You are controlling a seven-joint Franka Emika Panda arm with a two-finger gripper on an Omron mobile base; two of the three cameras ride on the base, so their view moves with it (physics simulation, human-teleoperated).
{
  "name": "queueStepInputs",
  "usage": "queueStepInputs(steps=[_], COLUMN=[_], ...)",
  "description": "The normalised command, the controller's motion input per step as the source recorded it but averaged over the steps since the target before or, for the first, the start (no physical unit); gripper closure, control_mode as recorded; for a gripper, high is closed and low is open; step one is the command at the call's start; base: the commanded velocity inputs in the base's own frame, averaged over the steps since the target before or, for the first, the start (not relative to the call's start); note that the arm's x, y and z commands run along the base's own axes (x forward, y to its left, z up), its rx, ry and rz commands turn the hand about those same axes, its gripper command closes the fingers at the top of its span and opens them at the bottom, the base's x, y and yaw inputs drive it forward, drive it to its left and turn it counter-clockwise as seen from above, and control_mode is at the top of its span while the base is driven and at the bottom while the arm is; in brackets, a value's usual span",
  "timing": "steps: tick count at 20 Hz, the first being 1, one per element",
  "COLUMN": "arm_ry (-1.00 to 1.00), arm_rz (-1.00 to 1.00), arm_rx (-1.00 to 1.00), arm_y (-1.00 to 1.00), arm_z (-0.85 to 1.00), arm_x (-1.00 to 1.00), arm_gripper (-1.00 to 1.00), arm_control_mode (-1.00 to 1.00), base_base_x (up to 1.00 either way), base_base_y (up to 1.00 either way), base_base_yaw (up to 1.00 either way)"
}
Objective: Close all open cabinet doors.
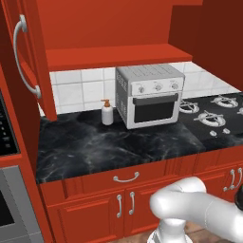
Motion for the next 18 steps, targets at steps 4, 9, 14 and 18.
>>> queueStepInputs(steps=[4, 9, 14, 18], arm_ry=[0.00, 0.00, 0.00, 0.00], arm_rz=[0.00, 0.04, 0.09, 0.08], arm_rx=[0.03, 0.02, 0.01, 0.02], arm_y=[-0.31, -0.25, -0.11, 0.00], arm_z=[-0.10, 0.06, 0.16, 0.24], arm_x=[0.13, 0.04, 0.02, 0.02], arm_gripper=[-1.00, -1.00, -1.00, -1.00], arm_control_mode=[-1.00, -1.00, -1.00, -1.00], base_base_x=[0.00, 0.00, 0.00, 0.00], base_base_y=[0.00, 0.00, 0.00, 0.00], base_base_yaw=[0.00, 0.00, 0.00, 0.00])
